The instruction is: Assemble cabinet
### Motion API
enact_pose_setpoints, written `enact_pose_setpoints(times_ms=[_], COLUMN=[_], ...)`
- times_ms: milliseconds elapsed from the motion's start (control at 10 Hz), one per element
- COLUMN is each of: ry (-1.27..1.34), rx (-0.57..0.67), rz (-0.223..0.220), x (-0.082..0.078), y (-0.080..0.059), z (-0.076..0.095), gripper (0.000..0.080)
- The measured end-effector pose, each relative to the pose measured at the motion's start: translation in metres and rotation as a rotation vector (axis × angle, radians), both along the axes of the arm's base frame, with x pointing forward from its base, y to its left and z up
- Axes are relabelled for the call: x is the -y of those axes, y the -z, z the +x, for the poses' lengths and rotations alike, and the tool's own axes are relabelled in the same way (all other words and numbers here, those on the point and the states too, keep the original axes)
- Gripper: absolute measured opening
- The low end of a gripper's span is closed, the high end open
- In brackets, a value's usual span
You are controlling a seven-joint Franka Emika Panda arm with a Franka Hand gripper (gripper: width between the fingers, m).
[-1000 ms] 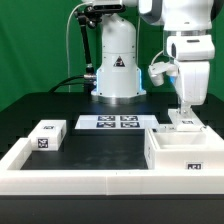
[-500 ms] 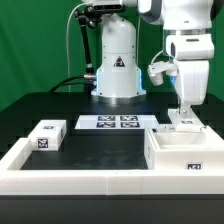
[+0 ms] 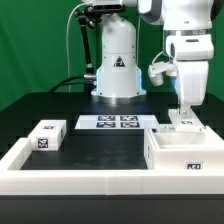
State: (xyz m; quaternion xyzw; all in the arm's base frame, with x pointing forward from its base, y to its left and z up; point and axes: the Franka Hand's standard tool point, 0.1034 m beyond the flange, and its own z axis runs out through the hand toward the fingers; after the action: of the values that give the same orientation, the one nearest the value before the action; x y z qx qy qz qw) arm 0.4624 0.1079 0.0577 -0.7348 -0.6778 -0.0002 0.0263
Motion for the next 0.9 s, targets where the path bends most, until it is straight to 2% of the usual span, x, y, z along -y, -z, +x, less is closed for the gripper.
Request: enact_pose_setpoints(times_ms=[600,900], ry=[-0.011,-0.008], rx=[0.016,0.021], rz=[0.017,0.019], x=[0.0,-0.001], y=[-0.002,-0.003], z=[0.049,0.053], gripper=[0.007,0.007])
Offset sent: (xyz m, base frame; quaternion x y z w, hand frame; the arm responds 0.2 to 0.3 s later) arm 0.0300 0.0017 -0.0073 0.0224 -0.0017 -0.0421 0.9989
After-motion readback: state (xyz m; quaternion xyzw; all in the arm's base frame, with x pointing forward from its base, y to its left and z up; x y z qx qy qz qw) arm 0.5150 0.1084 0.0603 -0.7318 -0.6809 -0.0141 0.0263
